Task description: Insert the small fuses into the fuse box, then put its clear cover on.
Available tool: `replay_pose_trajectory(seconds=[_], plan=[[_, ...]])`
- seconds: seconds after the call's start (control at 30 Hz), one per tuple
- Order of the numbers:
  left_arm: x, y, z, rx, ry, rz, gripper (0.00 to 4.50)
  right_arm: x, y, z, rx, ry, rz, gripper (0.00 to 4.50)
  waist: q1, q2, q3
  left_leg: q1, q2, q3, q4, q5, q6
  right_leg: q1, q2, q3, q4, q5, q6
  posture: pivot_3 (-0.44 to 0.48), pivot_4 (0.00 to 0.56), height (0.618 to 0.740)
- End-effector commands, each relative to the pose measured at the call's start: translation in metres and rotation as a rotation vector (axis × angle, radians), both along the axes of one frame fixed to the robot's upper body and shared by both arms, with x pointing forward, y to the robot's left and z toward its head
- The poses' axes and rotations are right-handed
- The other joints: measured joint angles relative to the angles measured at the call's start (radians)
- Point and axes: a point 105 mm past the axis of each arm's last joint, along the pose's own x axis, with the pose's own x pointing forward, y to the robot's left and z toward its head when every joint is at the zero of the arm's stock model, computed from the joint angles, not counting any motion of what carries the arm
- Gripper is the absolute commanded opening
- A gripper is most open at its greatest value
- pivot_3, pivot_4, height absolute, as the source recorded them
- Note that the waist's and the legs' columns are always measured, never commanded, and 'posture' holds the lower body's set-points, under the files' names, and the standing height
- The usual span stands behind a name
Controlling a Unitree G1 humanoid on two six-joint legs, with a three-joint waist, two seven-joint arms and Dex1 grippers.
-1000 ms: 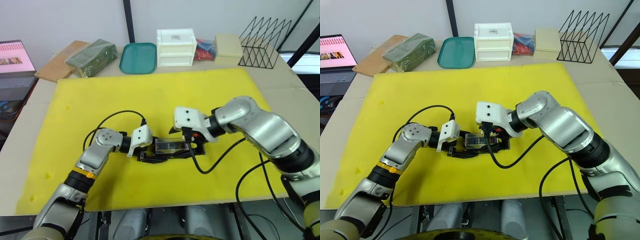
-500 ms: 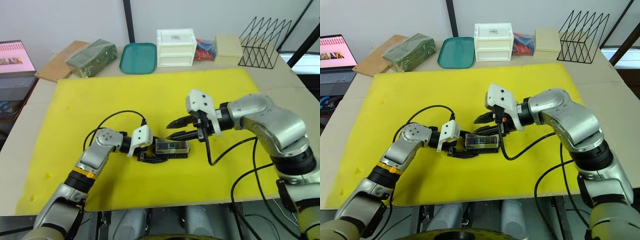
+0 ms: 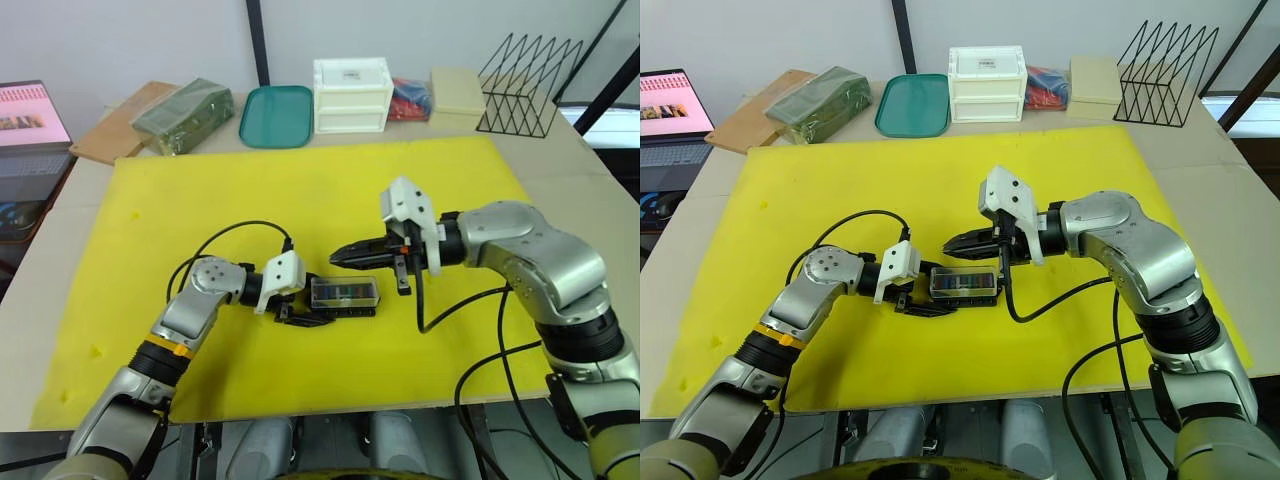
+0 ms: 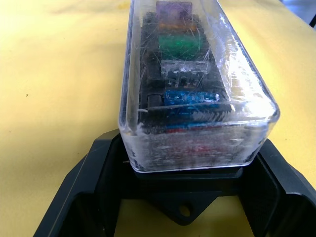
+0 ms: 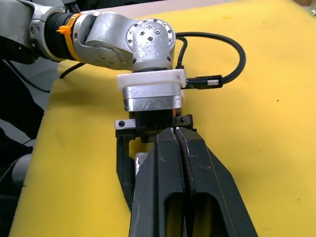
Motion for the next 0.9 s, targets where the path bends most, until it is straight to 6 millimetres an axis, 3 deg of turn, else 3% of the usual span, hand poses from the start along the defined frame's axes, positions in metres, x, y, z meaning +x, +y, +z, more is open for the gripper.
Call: replay_pose_trajectory(seconds=[0.03,0.23,0.3,0.43,0.63,0.9], plan=[[0.000,-0.001,-0.002,0.012,-0.008,-0.004,2.75,0.000,0.000,-0.010,-0.006,0.011,0.008,0.01,0.000,0.000,0.000,0.000,0.000,0.000,0.000,0.000,0.000,0.000,0.000,0.000,0.000,0.000,0.000,0.000,0.150,0.740],[0.000,-0.001,-0.003,0.013,-0.012,-0.002,2.75,-0.013,-0.012,-0.090,-0.238,0.129,0.010,0.01,-0.002,0.001,-0.002,0.000,0.000,0.001,0.000,0.000,0.000,0.000,0.000,0.001,0.000,0.000,0.000,0.000,0.150,0.740],[0.000,-0.001,-0.003,0.013,-0.012,0.000,2.75,-0.013,-0.018,-0.104,-0.303,0.120,0.010,0.01,-0.002,0.001,-0.006,0.004,0.000,0.001,0.000,0.000,0.000,0.004,0.000,0.000,0.000,0.000,0.000,0.000,0.150,0.740],[-0.001,0.001,-0.004,0.016,-0.010,0.005,2.75,-0.008,-0.020,-0.100,-0.289,0.121,-0.011,0.01,-0.002,0.000,-0.007,0.019,0.002,-0.002,-0.004,-0.003,0.006,0.022,0.003,-0.001,-0.009,0.000,0.000,0.000,0.150,0.740],[-0.001,0.000,-0.005,0.014,-0.007,0.009,2.75,-0.016,-0.019,-0.100,-0.323,0.106,0.040,0.01,-0.002,0.000,-0.008,0.020,0.003,-0.002,-0.004,-0.003,0.005,0.024,0.003,-0.002,-0.011,0.000,0.001,0.000,0.150,0.740],[0.000,-0.002,-0.005,0.012,-0.002,0.016,2.75,-0.025,-0.020,-0.128,-0.401,0.178,0.038,0.01,-0.002,-0.001,-0.015,0.020,0.003,-0.002,-0.004,-0.003,0.005,0.025,0.003,-0.002,-0.012,0.000,0.001,0.000,0.150,0.740]])
